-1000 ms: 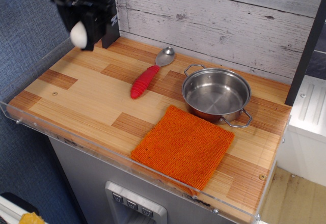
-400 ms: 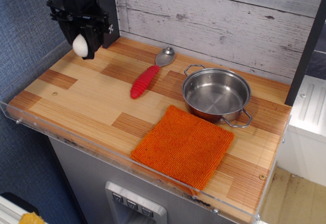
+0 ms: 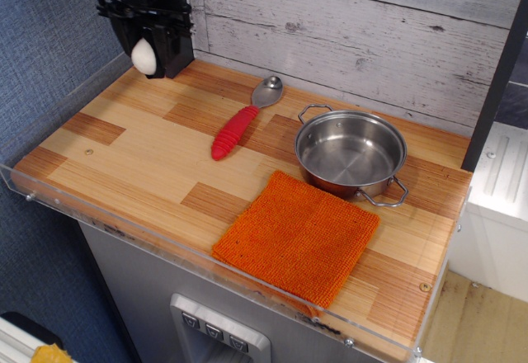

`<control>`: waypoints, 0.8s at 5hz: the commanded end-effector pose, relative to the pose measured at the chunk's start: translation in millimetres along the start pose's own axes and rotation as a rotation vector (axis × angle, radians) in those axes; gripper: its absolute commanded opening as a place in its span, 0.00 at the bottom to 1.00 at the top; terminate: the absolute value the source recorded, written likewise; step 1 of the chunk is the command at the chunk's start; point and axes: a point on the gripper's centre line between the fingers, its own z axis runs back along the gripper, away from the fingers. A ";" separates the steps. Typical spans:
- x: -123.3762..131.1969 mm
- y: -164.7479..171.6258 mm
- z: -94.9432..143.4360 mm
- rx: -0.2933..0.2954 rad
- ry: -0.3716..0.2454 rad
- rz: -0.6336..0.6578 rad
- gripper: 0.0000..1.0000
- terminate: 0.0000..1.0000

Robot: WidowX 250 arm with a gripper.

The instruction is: Pick up the egg and place it on the left of the red spoon

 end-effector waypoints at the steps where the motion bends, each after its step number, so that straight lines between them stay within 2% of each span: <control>1: 5.7 -16.0 -2.5 -0.025 -0.007 0.006 0.00 0.00; 2: 6.7 -23.1 -7.2 -0.044 0.008 0.011 0.00 0.00; 3: 5.1 -25.7 -5.5 -0.059 0.019 0.030 1.00 0.00; 4: 4.0 -29.3 6.8 -0.061 0.004 0.029 1.00 0.00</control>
